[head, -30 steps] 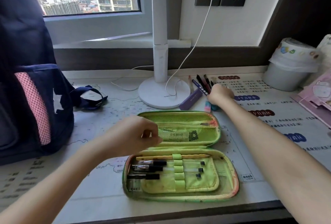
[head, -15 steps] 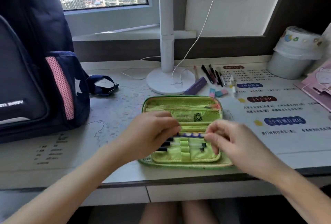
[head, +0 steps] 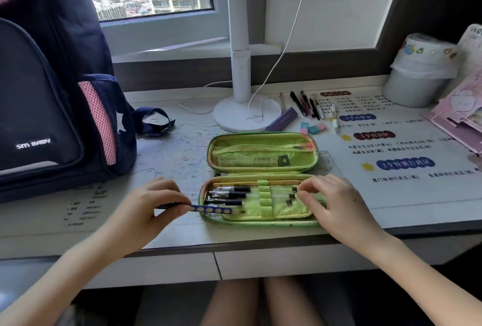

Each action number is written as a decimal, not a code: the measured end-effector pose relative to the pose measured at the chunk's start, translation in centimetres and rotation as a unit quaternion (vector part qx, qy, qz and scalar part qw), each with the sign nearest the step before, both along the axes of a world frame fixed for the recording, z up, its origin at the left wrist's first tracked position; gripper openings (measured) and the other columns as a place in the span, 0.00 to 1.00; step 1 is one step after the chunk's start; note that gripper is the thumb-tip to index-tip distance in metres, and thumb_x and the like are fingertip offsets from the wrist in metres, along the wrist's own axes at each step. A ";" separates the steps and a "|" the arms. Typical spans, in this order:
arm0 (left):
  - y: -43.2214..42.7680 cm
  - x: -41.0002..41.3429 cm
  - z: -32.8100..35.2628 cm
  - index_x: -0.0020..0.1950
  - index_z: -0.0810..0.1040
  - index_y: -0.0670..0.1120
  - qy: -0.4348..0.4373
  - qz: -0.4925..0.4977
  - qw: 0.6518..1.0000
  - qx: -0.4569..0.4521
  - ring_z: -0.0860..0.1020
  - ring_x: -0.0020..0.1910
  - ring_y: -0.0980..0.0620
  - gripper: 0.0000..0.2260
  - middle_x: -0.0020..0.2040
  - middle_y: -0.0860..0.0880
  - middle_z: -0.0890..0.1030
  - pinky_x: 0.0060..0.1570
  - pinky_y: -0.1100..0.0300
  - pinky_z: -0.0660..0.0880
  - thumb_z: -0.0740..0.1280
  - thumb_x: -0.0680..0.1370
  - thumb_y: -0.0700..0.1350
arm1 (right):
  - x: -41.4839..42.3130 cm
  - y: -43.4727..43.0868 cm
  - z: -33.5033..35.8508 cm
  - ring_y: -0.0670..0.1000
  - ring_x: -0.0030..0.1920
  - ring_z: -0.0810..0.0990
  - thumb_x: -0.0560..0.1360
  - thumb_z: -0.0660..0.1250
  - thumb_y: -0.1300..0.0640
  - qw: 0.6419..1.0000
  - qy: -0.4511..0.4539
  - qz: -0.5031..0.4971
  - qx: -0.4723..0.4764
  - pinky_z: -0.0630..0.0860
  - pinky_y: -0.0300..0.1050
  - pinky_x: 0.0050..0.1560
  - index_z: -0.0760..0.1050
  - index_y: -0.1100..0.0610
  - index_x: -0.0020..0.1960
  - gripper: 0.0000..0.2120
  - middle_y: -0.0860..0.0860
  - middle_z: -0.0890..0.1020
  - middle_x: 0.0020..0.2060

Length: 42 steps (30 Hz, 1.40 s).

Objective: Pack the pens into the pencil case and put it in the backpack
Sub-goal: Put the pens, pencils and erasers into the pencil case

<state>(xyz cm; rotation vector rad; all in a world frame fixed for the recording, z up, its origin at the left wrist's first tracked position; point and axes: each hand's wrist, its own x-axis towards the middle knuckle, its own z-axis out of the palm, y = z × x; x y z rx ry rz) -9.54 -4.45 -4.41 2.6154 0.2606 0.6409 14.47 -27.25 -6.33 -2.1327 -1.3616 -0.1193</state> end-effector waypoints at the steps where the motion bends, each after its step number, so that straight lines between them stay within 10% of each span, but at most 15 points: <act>1: 0.0 0.1 0.0 0.43 0.83 0.50 -0.002 0.002 1.000 0.001 0.74 0.38 0.58 0.20 0.37 0.58 0.75 0.36 0.60 0.74 0.58 0.75 0.61 | 0.1 0.0 -0.3 0.48 0.43 0.77 0.74 0.67 0.50 1.000 -0.013 0.005 0.000 0.71 0.45 0.46 0.79 0.53 0.44 0.06 0.41 0.79 0.38; 17: -4.0 8.6 0.2 0.33 0.79 0.50 0.121 -0.051 0.983 0.131 0.76 0.33 0.53 0.05 0.33 0.55 0.78 0.31 0.67 0.64 0.71 0.68 0.49 | 0.8 0.5 -1.2 0.45 0.41 0.75 0.73 0.59 0.47 0.998 -0.060 0.022 -0.027 0.70 0.42 0.44 0.78 0.51 0.42 0.12 0.42 0.78 0.39; 24: -2.3 10.6 3.3 0.41 0.80 0.54 0.196 -0.078 0.974 0.077 0.72 0.34 0.65 0.08 0.36 0.60 0.76 0.32 0.72 0.66 0.69 0.70 0.57 | 5.6 1.9 2.9 0.49 0.38 0.81 0.76 0.65 0.57 0.991 0.122 -0.061 0.010 0.76 0.41 0.37 0.80 0.57 0.47 0.06 0.49 0.83 0.38; 30: 0.3 13.9 5.5 0.40 0.81 0.51 0.088 -0.013 0.996 0.025 0.75 0.33 0.56 0.09 0.35 0.57 0.77 0.35 0.60 0.72 0.66 0.73 0.54 | 17.2 8.1 2.6 0.56 0.41 0.74 0.77 0.62 0.51 0.928 0.081 -0.354 -0.078 0.66 0.43 0.37 0.72 0.60 0.56 0.14 0.58 0.81 0.48; 42: 3.7 17.7 5.6 0.37 0.79 0.52 0.022 0.016 0.999 -0.023 0.76 0.35 0.55 0.13 0.35 0.54 0.78 0.34 0.59 0.70 0.60 0.69 0.59 | 22.5 15.0 3.2 0.56 0.42 0.77 0.74 0.66 0.60 0.921 0.176 -0.339 -0.075 0.67 0.40 0.31 0.77 0.64 0.51 0.09 0.58 0.80 0.46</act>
